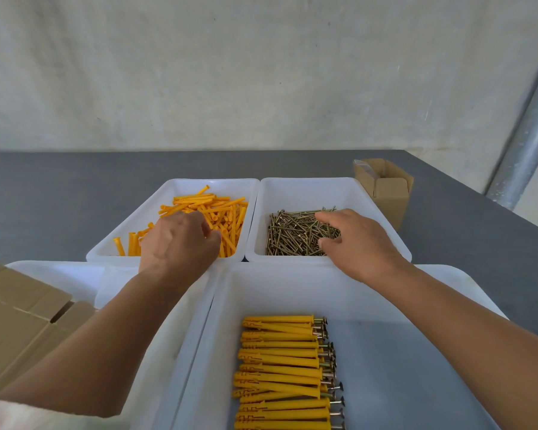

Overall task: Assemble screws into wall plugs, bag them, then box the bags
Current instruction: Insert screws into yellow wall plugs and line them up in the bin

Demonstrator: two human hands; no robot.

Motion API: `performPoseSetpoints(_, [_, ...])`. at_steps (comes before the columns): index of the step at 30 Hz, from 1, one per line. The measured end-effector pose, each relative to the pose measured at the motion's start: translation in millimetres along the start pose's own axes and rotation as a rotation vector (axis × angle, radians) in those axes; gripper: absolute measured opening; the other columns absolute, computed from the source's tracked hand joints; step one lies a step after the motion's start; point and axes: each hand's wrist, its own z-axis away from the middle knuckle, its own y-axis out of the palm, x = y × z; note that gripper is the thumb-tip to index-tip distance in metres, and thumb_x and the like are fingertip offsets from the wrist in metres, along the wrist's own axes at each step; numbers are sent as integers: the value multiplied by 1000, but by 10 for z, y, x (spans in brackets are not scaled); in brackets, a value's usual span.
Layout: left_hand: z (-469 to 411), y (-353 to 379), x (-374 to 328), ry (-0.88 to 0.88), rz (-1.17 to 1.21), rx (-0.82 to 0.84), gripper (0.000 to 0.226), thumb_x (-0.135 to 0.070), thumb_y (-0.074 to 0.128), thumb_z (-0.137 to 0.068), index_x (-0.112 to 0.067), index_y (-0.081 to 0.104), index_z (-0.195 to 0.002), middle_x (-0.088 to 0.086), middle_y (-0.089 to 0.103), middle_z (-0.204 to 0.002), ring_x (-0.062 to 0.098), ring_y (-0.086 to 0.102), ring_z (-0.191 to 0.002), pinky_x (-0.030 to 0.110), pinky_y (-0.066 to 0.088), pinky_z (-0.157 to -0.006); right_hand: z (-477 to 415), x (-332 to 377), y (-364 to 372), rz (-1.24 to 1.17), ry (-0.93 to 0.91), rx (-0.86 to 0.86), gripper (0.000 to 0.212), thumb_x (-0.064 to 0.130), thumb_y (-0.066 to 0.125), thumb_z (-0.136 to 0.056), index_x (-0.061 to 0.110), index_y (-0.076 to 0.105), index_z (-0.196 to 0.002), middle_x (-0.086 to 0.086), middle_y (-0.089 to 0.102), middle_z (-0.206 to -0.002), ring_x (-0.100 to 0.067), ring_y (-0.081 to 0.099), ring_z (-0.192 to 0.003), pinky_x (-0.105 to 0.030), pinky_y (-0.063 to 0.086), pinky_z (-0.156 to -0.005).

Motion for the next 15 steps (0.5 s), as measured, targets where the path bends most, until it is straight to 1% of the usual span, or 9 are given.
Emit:
performPoseSetpoints(2, [-9, 3, -8, 15, 19, -5, 20, -40, 56, -86, -24, 68, -86, 1, 61, -94, 20, 51, -78, 29, 34, -61, 1, 5, 4, -6, -3, -7, 49, 25, 55, -98, 30, 45, -145, 4, 46, -147, -19, 53, -121, -38, 42, -105])
performPoseSetpoints(3, [-12, 13, 0, 8, 2, 40, 26, -46, 54, -87, -24, 68, -94, 3, 59, -105, 22, 54, -85, 31, 38, -66, 3, 7, 8, -5, -6, -5, 49, 25, 54, -98, 30, 45, -145, 4, 46, -147, -19, 53, -121, -38, 42, -105])
performPoseSetpoints(5, [-9, 41, 33, -43, -72, 225, 47, -61, 46, -88, -26, 66, -113, 7, 49, -127, 27, 55, -107, 38, 44, -81, 2, 5, 21, 8, -9, 3, 49, 26, 54, -98, 30, 44, -146, 5, 45, -147, -19, 52, -122, -38, 42, -105])
performPoseSetpoints(6, [-1, 52, 51, -72, -116, 321, 55, -68, 38, -88, -29, 64, -117, 7, 45, -133, 28, 52, -115, 41, 42, -88, 1, 2, 26, 14, -9, 7, 49, 26, 53, -98, 30, 44, -146, 5, 45, -148, -19, 52, -123, -38, 42, -106])
performPoseSetpoints(8, [10, 63, 78, -107, -191, 440, 66, -77, 23, -85, -36, 65, -113, 7, 45, -134, 28, 50, -118, 44, 37, -92, -1, -1, 34, 20, -5, 13, 48, 27, 53, -99, 31, 44, -146, 5, 44, -148, -18, 52, -123, -38, 42, -105])
performPoseSetpoints(10, [-3, 59, 75, -127, -236, 483, 71, -82, 16, -82, -39, 64, -113, 7, 46, -134, 28, 49, -121, 48, 33, -98, -5, -8, 41, 22, 0, 17, 48, 28, 52, -99, 32, 43, -146, 6, 43, -149, -19, 52, -123, -38, 42, -105])
performPoseSetpoints(12, [-15, 59, 60, -146, -265, 505, 73, -83, 18, -80, -41, 61, -121, 7, 43, -140, 29, 46, -126, 49, 29, -103, -11, -16, 50, 26, 1, 19, 48, 29, 51, -99, 33, 43, -146, 6, 43, -149, -18, 52, -123, -38, 42, -105])
performPoseSetpoints(15, [-27, 72, 50, -195, -263, 520, 76, -83, 26, -80, -38, 48, -136, 11, 30, -152, 33, 37, -136, 50, 26, -108, -17, -26, 59, 25, 3, 16, 48, 29, 50, -99, 34, 43, -146, 6, 42, -150, -18, 49, -127, -38, 40, -106])
